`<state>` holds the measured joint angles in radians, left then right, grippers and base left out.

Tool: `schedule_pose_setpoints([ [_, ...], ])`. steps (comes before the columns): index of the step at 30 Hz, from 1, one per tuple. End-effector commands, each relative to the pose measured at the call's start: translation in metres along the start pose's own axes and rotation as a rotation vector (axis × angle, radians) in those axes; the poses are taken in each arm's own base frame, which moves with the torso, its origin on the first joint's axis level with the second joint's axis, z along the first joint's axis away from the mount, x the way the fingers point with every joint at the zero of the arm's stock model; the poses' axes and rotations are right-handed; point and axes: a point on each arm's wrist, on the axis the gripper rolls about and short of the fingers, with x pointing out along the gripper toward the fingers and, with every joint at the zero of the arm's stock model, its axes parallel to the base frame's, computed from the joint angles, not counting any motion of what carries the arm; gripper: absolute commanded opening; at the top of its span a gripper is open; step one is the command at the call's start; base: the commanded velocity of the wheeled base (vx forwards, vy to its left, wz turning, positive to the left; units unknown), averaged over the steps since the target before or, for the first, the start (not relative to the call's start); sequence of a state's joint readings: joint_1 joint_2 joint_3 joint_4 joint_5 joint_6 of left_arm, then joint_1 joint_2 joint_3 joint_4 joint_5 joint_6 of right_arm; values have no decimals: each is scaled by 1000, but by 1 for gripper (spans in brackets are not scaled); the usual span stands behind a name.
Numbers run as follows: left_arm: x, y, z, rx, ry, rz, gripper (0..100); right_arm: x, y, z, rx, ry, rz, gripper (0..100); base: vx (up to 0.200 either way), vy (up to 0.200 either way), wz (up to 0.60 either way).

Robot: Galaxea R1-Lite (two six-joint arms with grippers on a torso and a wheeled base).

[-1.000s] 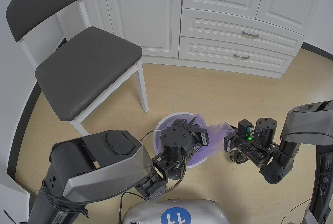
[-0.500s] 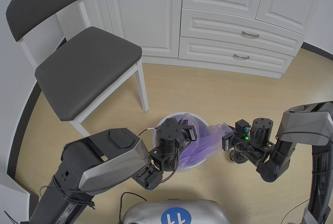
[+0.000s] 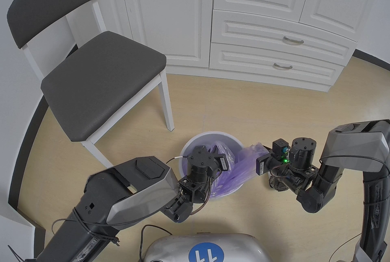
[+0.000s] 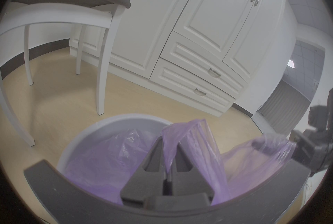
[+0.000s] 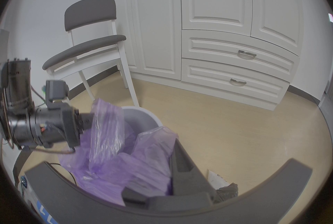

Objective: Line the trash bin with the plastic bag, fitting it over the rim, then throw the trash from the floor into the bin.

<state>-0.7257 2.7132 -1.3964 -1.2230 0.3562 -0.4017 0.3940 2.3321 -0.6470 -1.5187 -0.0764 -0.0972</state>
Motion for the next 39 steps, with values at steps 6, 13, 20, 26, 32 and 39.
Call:
schedule_pose_setpoints([
  [6, 25, 7, -13, 11, 32, 72, 0, 16, 9, 13, 101, -63, -8, 0, 0, 0, 0],
  [13, 33, 9, 0, -26, 3, 94, 0, 20, 8, 23, 135, -97, -40, 0, 0, 0, 0],
  [20, 29, 16, 9, 10, 11, 227, 0, 22, 9, 16, 132, -59, -39, 0, 0, 0, 0],
  [26, -7, 17, 50, 52, 28, 257, 0, 20, -3, 17, 132, -49, -66, 0, 0, 0, 0],
  [32, -36, 33, 77, 167, 53, 296, 0, 14, -10, 10, 102, -9, -72, 0, 0, 0, 0],
  [39, -65, 77, 86, 343, 151, 380, 0, 4, -23, -5, -64, 63, -107, 0, 0, 0, 0],
])
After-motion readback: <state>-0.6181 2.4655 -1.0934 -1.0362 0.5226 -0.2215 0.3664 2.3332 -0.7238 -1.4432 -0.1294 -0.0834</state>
